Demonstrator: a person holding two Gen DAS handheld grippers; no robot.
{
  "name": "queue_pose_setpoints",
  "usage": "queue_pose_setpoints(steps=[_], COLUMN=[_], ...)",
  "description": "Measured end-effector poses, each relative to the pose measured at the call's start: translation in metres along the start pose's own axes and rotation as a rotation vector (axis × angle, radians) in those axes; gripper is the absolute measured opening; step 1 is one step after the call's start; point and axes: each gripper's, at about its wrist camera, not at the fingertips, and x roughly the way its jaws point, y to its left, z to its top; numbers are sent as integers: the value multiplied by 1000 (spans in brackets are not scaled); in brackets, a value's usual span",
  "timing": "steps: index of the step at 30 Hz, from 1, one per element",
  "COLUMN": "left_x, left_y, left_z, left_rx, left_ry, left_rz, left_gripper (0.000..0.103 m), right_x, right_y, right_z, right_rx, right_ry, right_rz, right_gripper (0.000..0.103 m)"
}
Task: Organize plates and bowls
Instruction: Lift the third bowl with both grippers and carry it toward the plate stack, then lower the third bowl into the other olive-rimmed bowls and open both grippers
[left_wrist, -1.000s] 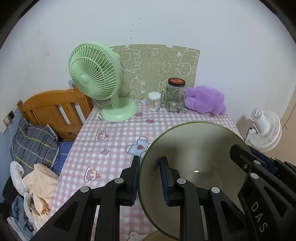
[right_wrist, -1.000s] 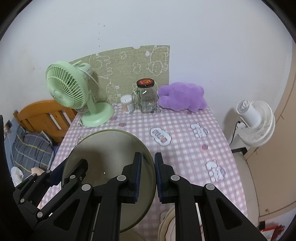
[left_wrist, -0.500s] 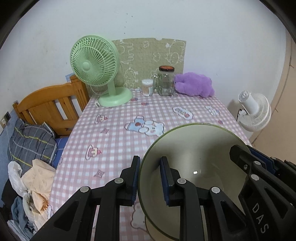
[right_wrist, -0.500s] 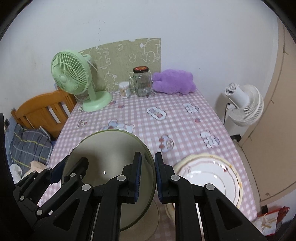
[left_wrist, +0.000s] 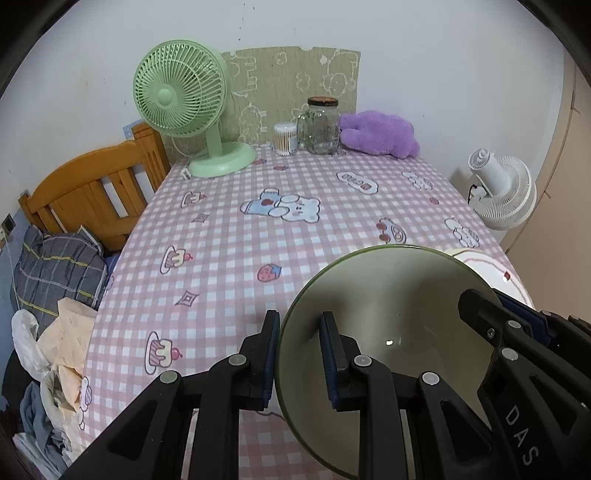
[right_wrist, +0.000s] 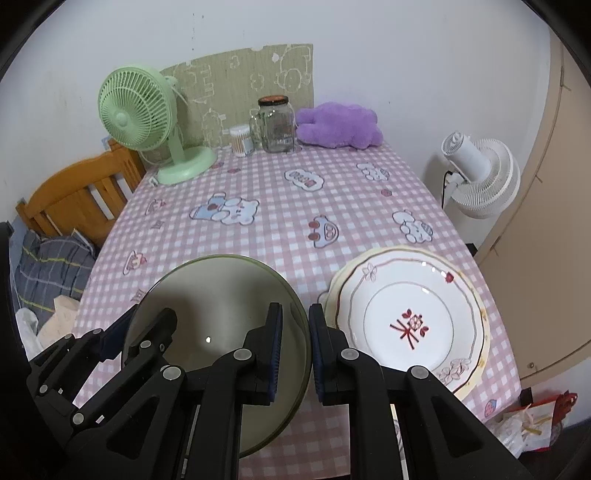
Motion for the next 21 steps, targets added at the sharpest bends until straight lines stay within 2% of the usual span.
queue_pose_setpoints(steps=[21], left_x=[27], left_y=[3], left_z=[-11], left_rx=[4], left_ry=[67], left_rz=[-6], left_gripper=[20], right_x=[27], right_y=[7], right_z=[-10], right_rx=[-16], right_ry=[72], right_rz=[-28], right_gripper=[18])
